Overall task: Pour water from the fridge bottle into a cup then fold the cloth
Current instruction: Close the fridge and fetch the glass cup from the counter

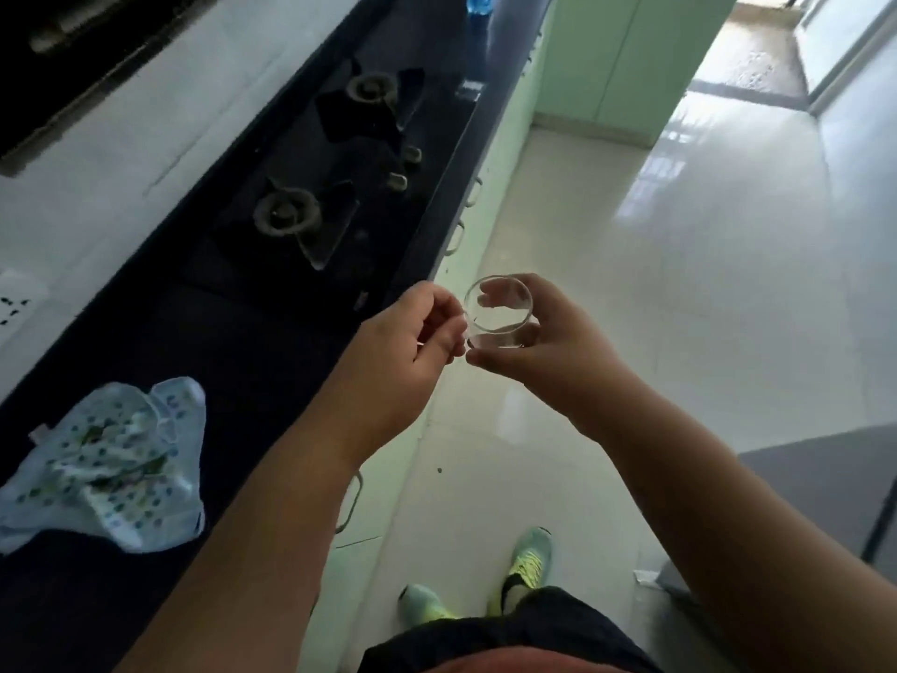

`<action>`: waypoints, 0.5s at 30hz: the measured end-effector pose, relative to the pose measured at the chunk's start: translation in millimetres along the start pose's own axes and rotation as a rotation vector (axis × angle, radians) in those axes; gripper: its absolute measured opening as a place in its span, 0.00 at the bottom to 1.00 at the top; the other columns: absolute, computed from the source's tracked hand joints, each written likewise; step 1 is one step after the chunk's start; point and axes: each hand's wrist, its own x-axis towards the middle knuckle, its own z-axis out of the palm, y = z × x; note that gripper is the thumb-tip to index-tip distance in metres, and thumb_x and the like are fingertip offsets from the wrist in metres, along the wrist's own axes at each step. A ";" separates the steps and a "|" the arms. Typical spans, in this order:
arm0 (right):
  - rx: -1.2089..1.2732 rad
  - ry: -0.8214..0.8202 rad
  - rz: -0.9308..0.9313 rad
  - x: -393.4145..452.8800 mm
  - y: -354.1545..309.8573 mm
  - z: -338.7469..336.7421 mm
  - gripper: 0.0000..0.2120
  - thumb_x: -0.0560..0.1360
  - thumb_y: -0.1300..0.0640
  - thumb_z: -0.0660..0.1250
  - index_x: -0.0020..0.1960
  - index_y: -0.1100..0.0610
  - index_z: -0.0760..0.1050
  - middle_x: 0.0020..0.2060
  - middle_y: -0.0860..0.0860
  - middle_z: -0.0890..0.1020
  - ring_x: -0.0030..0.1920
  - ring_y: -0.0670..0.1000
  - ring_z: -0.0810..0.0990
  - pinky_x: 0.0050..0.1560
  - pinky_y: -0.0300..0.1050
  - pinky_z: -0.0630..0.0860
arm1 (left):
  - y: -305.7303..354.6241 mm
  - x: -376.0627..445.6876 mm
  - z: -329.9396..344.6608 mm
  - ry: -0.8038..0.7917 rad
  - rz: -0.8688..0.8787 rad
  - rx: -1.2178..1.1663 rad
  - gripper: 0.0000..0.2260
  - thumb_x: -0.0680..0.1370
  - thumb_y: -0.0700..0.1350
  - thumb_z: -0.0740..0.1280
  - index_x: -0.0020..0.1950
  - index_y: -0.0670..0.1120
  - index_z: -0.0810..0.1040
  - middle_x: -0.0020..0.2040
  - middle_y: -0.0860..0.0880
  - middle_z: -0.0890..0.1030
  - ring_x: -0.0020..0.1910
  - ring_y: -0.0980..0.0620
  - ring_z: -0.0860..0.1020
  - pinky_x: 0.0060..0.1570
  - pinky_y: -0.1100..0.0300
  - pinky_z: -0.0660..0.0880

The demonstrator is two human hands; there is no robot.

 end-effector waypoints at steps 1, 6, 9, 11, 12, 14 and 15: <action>0.014 0.036 0.010 -0.1 6.4 -18.8 0.27 0.71 0.66 0.80 0.64 0.49 0.77 0.60 0.42 0.82 0.46 0.41 0.87 0.47 0.41 0.85 | 8.3 13.3 14.4 -0.034 0.017 0.005 0.03 0.85 0.49 0.64 0.57 0.53 0.77 0.46 0.55 0.84 0.49 0.58 0.84 0.54 0.60 0.82; 0.040 0.203 0.074 -6.9 37.6 -107.1 0.25 0.71 0.64 0.80 0.63 0.48 0.77 0.53 0.39 0.85 0.47 0.43 0.88 0.51 0.47 0.85 | 52.0 68.7 90.6 -0.183 0.107 0.073 0.03 0.86 0.49 0.64 0.57 0.52 0.76 0.45 0.55 0.84 0.48 0.58 0.84 0.55 0.54 0.83; 0.065 0.265 0.080 -10.8 48.2 -154.2 0.25 0.71 0.64 0.80 0.63 0.48 0.77 0.52 0.39 0.85 0.47 0.43 0.88 0.50 0.46 0.85 | 80.6 93.3 126.8 -0.245 0.147 0.096 0.03 0.86 0.49 0.63 0.57 0.52 0.75 0.46 0.56 0.84 0.48 0.59 0.84 0.52 0.61 0.81; 0.076 0.291 0.062 -8.8 51.3 -181.7 0.25 0.72 0.65 0.79 0.64 0.49 0.77 0.56 0.41 0.84 0.46 0.42 0.87 0.46 0.38 0.83 | 97.0 110.2 145.8 -0.258 0.180 0.109 0.03 0.86 0.50 0.63 0.57 0.53 0.75 0.46 0.56 0.84 0.48 0.59 0.83 0.51 0.64 0.80; 0.072 0.296 0.059 -7.1 51.4 -190.7 0.25 0.72 0.65 0.79 0.64 0.50 0.77 0.58 0.41 0.83 0.46 0.41 0.87 0.45 0.36 0.82 | 102.3 116.8 151.8 -0.261 0.190 0.112 0.02 0.86 0.50 0.63 0.57 0.53 0.75 0.46 0.56 0.84 0.48 0.59 0.83 0.50 0.64 0.80; 0.064 0.317 0.045 -3.6 52.8 -215.6 0.26 0.71 0.64 0.80 0.65 0.50 0.76 0.59 0.41 0.82 0.47 0.41 0.87 0.45 0.35 0.81 | 117.2 133.6 169.1 -0.269 0.214 0.116 0.02 0.86 0.50 0.64 0.56 0.54 0.75 0.46 0.56 0.84 0.47 0.60 0.83 0.48 0.67 0.80; 0.062 0.327 0.044 -0.8 53.9 -227.2 0.26 0.71 0.64 0.80 0.65 0.49 0.76 0.59 0.41 0.82 0.47 0.41 0.87 0.46 0.36 0.82 | 123.9 141.8 176.7 -0.270 0.226 0.110 0.02 0.85 0.50 0.64 0.56 0.54 0.75 0.45 0.56 0.84 0.47 0.60 0.83 0.48 0.68 0.79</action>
